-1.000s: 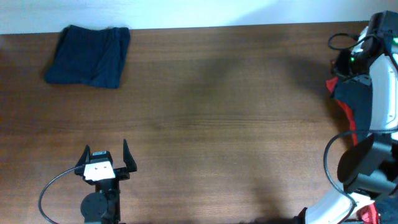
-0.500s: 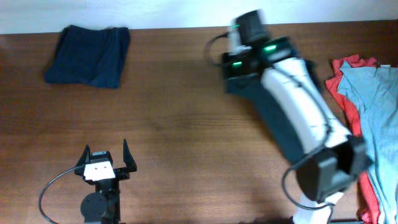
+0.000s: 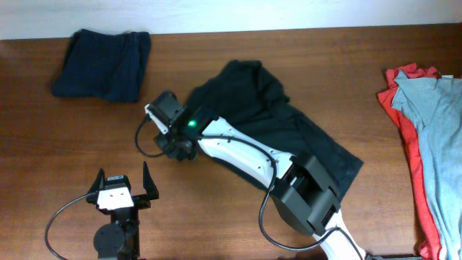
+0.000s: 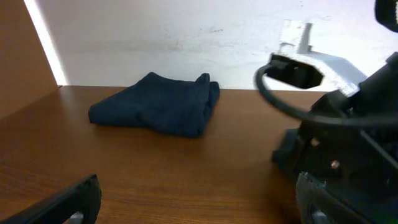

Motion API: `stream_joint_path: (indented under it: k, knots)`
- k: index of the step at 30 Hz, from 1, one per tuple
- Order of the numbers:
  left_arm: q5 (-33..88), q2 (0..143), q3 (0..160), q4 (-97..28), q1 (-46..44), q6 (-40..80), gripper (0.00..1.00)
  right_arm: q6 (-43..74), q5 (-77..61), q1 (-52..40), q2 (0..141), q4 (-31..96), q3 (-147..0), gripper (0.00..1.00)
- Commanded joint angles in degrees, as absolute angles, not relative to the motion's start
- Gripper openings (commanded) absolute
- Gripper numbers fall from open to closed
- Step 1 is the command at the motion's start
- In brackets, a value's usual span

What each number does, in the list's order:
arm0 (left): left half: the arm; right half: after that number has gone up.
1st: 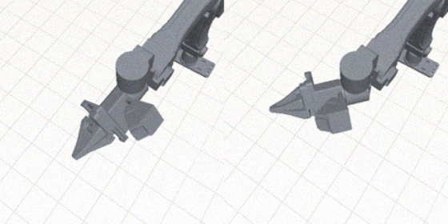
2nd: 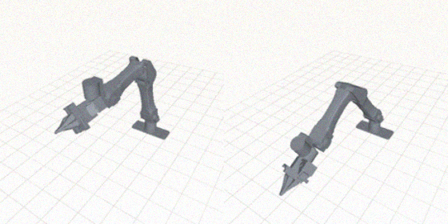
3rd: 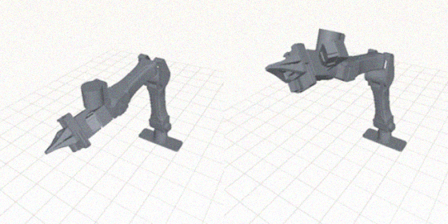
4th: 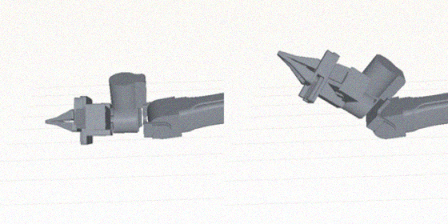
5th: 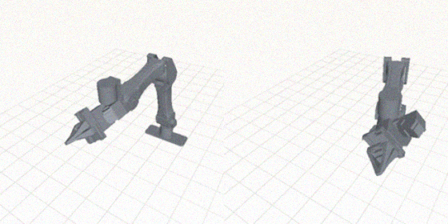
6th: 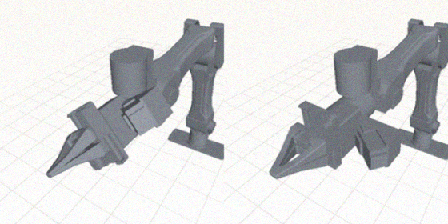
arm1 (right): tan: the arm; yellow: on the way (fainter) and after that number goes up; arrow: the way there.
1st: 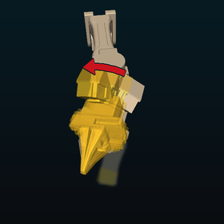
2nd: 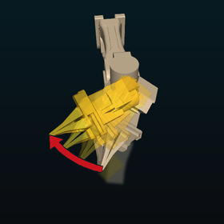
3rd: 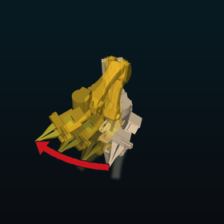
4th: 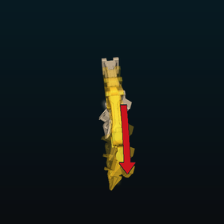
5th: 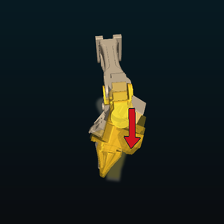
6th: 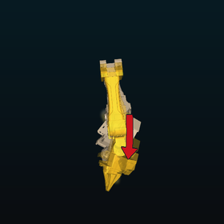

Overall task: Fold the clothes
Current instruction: 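Drag the black t-shirt left to the table center with the right gripper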

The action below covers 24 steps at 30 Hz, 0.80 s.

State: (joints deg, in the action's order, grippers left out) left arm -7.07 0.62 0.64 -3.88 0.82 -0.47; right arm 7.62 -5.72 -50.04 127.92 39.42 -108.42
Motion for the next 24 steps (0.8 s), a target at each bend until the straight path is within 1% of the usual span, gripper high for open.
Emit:
stream_joint_path:
  k: [1,6,9,14,16,18,19,20,23,24]
  knots:
    - [-6.87,0.36,0.51,-4.10,0.64,-1.56,0.99,6.22,-5.82,-50.68,127.44,38.33,-108.92,0.04]
    - [-6.87,0.36,0.51,-4.10,0.64,-1.56,0.99,6.24,-6.24,-51.05,127.44,37.85,-108.92,0.05]
    - [-6.87,0.36,0.51,-4.10,0.64,-1.56,0.99,6.24,-10.26,-51.05,127.46,36.75,-108.92,0.05]
    - [-6.87,0.36,0.51,-4.10,0.64,-1.56,0.99,6.24,-10.83,-51.05,127.46,36.58,-108.92,0.05]
    - [-6.87,0.36,0.51,-4.10,0.64,-1.56,0.99,6.24,-11.31,-51.05,127.46,36.58,-108.92,0.16]
    - [-6.87,0.36,0.51,-4.10,0.64,-1.56,0.99,6.33,-12.21,-51.05,127.46,36.60,-108.92,0.24]
    - [-6.87,0.36,0.51,-4.10,0.64,-1.56,0.99,6.44,-12.51,-51.05,127.46,36.60,-108.92,0.32]
    - [-6.87,0.36,0.51,-4.10,0.64,-1.56,0.99,6.42,-12.78,-51.05,127.46,36.58,-108.92,0.43]
    - [-6.87,0.36,0.51,-4.10,0.64,-1.56,0.99,4.69,-12.91,-50.92,127.24,36.58,-109.03,0.62]
    - [-6.87,0.36,0.51,-4.08,0.64,-1.56,0.99,3.60,-12.91,-50.68,126.85,36.67,-109.06,0.65]
